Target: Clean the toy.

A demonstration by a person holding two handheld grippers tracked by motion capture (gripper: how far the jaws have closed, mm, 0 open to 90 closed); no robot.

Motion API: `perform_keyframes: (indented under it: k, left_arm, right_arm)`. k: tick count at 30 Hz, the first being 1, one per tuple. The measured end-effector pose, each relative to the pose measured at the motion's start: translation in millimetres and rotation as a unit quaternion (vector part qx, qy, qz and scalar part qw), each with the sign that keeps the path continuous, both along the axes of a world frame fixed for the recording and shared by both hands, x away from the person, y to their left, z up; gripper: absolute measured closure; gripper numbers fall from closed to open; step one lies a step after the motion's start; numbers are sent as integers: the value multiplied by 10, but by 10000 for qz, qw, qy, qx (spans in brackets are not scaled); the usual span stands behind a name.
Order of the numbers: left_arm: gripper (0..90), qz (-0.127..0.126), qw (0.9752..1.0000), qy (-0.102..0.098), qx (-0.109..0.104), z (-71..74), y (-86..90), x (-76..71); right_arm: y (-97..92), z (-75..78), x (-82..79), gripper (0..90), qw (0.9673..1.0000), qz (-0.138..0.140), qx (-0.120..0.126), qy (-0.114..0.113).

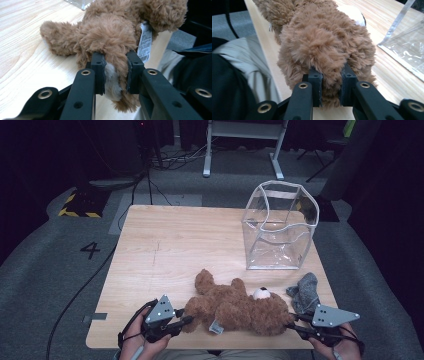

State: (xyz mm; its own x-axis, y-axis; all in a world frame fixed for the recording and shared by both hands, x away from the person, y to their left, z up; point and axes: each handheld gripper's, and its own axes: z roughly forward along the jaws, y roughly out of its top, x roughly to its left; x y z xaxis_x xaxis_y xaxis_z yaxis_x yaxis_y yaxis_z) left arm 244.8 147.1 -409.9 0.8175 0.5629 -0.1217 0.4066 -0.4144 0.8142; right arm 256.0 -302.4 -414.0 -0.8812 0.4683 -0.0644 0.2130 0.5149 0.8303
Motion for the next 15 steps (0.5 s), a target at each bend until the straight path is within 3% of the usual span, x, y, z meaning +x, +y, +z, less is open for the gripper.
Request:
perform_keyframes:
  k: [4,5,10,12,15]
  left_arm:
    - [731,-43,10000,3,8,169,26,-123]
    - [725,-32,10000,-73,34,232,36,-153]
    - [718,139,9997,-172,94,198,1,-80]
    - [719,250,9993,-216,197,147,-25,-16]
    - [719,381,9988,-304,75,115,-33,85]
  right_arm:
    - [-22,49,-72,759,9986,155,182,480]
    - [-30,50,-70,758,9984,164,238,487]
    - [-24,11,32,747,9992,40,184,344]
    - [7,-59,143,714,9998,-122,3,142]
    - [7,-106,220,699,9997,-209,1,80]
